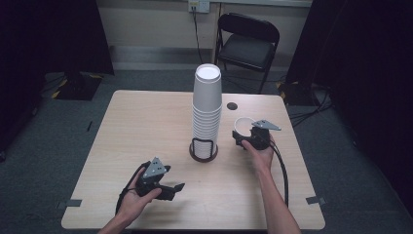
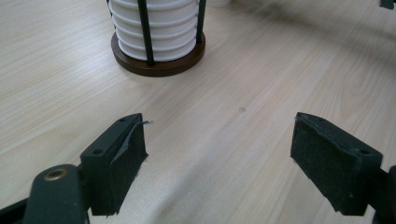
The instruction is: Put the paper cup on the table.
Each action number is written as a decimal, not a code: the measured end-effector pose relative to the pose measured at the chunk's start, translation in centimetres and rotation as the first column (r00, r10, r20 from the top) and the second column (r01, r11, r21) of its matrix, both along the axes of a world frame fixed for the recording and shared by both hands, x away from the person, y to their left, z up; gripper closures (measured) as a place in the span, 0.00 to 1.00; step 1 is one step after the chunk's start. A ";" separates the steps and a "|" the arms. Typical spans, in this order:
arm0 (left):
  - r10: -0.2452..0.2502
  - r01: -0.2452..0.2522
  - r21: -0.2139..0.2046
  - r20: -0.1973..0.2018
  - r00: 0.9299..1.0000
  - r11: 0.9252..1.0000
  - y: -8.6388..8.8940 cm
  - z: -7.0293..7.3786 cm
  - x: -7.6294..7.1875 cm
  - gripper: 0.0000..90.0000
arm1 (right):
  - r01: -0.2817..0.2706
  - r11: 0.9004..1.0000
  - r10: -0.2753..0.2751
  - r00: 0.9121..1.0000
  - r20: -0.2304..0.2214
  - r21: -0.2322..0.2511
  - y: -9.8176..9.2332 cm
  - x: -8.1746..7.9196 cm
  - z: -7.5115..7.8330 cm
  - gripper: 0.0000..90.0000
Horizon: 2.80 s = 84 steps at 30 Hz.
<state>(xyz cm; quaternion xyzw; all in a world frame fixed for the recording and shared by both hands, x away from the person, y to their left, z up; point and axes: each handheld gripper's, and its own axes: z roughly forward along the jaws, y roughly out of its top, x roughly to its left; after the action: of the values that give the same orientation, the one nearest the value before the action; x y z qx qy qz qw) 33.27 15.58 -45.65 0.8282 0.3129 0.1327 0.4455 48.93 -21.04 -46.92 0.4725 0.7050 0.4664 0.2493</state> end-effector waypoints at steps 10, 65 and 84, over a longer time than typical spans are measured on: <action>-0.002 0.002 0.006 -0.008 1.000 1.000 -0.2 -0.2 0.0 0.20 | -0.008 1.000 0.007 0.999 -0.049 -0.020 0.0 -0.2 -0.8 0.14; 0.091 -0.091 -0.002 -0.028 0.995 0.996 0.5 -0.2 0.3 0.18 | -0.071 0.997 0.071 0.996 -0.060 0.006 -2.8 -9.2 3.5 0.16; 0.097 -0.097 0.007 -0.024 0.995 0.995 0.3 -0.2 0.1 0.19 | -0.096 0.995 0.096 0.991 -0.094 -0.002 -1.9 -15.4 3.5 0.16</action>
<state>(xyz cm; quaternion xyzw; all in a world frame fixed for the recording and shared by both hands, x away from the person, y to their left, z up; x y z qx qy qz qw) 33.34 15.84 -45.88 0.8149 0.3579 0.1451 0.4321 33.54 -22.96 -43.43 0.4585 0.7395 0.4528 0.1947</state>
